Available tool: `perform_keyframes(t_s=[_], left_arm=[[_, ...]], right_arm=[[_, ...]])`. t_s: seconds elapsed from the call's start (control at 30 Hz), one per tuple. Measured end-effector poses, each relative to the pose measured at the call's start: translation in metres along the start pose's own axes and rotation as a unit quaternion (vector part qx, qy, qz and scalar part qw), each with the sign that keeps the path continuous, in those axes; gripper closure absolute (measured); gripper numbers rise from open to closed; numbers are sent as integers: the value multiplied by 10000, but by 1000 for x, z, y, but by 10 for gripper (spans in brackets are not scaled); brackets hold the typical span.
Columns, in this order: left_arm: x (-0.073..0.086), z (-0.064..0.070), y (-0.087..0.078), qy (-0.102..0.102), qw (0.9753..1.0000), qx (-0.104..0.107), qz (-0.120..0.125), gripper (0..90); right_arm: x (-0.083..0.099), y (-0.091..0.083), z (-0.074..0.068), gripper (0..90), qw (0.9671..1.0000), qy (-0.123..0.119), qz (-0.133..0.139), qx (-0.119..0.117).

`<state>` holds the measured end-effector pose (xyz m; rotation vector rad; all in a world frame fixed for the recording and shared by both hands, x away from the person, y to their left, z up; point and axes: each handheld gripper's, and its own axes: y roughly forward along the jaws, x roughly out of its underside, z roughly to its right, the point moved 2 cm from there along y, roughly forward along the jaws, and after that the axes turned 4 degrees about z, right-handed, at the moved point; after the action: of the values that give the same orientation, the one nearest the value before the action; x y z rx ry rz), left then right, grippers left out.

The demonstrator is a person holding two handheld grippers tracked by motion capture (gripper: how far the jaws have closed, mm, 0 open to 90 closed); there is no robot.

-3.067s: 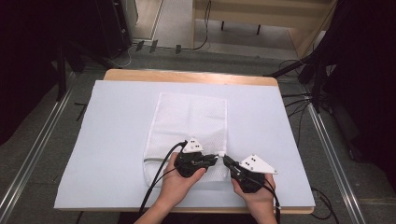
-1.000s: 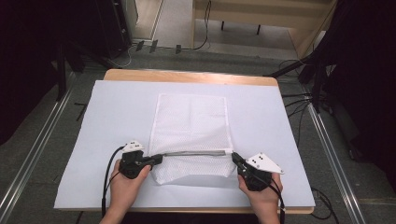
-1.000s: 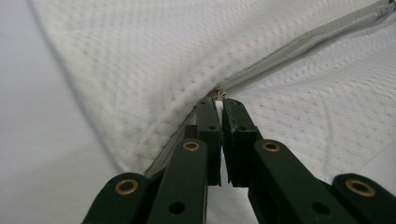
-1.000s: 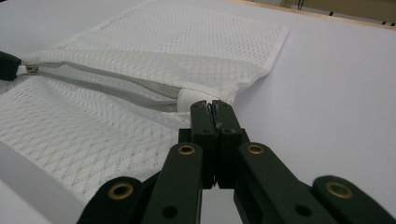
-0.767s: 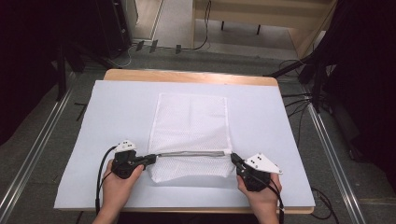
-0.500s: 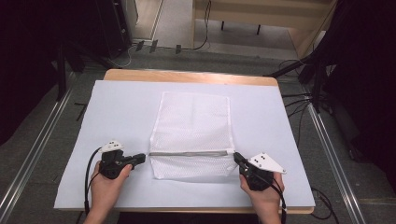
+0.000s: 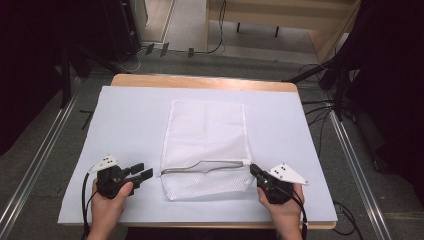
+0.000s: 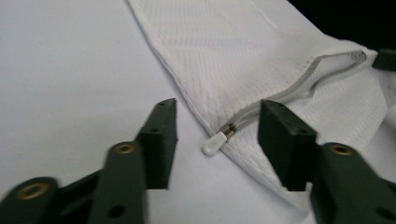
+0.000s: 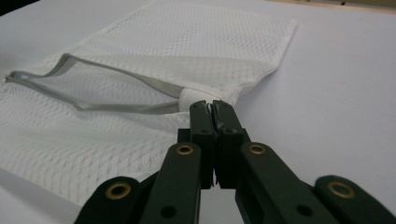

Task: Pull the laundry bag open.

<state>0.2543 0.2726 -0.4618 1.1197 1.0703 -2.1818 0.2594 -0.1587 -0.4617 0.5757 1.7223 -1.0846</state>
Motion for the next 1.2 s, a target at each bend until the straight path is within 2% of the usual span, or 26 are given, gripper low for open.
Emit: perform_keyframes(t_s=[0.1, 0.23, 0.37, 0.53, 0.57, 0.7, 0.87, 0.93, 1.07, 1.13, 1.2], left_arm=[[1, 2, -4, 108, 9999, -85, 103, 313], [2, 3, -6, 93, 9997, -88, 190, 246], [3, -2, -5, 44, 9997, -99, 202, 216], [2, -5, -9, 204, 9994, -5, 289, 166], [1, -5, -10, 182, 9993, 7, 332, 160], [0, -9, -14, 233, 9989, -37, 410, 159], [-1, -14, -16, 390, 9980, -303, 395, 153], [-1, -15, -18, 485, 9975, -295, 410, 135], [-2, -17, -21, 652, 9959, -438, 441, 120], [-2, -19, -22, 655, 9959, -442, 444, 95], [-2, -22, -24, 645, 9956, -493, 462, 94]], right_arm=[[2, 2, 1, 769, 9999, 80, -37, -130], [0, 1, 6, 530, 9996, 254, 102, -65], [-1, -3, 15, 447, 9992, 357, 126, 161], [2, -10, 27, 404, 9985, 422, 174, 304], [2, -12, 31, 388, 9984, 430, 194, 317], [3, -18, 41, 346, 9979, 437, 224, 431], [4, -27, 51, 299, 9976, 515, 283, 371], [4, -32, 55, 273, 9975, 530, 302, 361], [6, -41, 65, 242, 9969, 616, 355, 329], [8, -43, 71, 237, 9965, 658, 367, 369], [10, -45, 75, 237, 9963, 600, 307, 539]])
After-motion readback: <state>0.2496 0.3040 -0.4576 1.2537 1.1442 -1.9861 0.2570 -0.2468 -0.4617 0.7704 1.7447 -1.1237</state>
